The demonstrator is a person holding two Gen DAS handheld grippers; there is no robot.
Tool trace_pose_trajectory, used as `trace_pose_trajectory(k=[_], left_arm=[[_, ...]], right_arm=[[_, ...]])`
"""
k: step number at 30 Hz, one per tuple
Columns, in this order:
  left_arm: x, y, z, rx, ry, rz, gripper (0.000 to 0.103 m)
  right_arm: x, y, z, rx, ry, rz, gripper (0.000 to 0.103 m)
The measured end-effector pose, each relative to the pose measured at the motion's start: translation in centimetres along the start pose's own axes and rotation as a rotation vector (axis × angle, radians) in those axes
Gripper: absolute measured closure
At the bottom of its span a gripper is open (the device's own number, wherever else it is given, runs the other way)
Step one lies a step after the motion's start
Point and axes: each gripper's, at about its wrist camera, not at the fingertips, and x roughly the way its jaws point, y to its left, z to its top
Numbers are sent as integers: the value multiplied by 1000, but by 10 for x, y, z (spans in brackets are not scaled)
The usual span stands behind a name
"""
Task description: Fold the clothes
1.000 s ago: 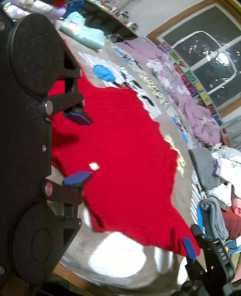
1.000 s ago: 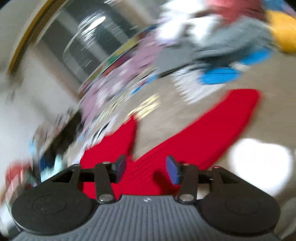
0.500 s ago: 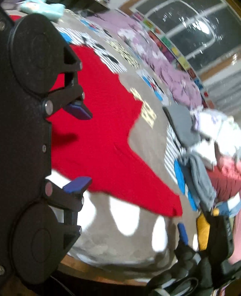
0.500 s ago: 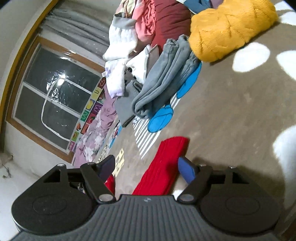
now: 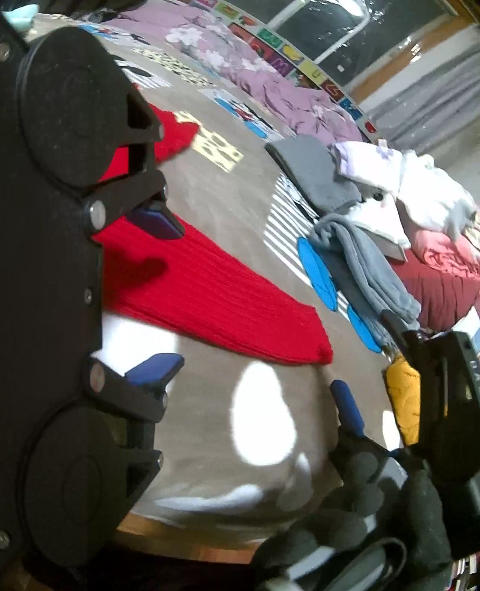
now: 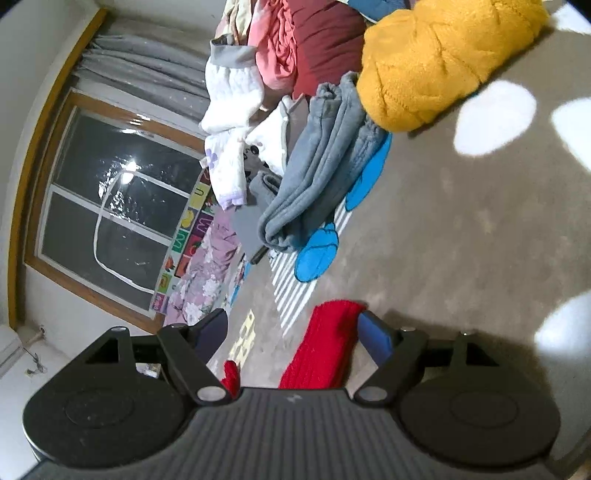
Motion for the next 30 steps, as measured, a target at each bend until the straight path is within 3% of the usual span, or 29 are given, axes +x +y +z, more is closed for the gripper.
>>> trace_pose_trajectory(k=[4, 13, 16, 18, 22, 30], left_arm=[[17, -6, 18, 19, 5, 1, 38], [54, -17, 58, 48, 19, 2, 57], [59, -13, 64, 16, 27, 2, 70], [62, -10, 68, -6, 32, 2, 93], [59, 3, 72, -81, 25, 6, 94], [26, 69, 59, -342, -22, -24, 95]], right_arm=[[-5, -7, 6, 18, -4, 2, 25], [-8, -18, 10, 58, -10, 2, 25], [-7, -21, 11, 73, -15, -1, 25], [-7, -21, 11, 81, -21, 0, 25], [-7, -19, 11, 80, -31, 18, 23], [-7, -4, 5, 8, -4, 93, 21]])
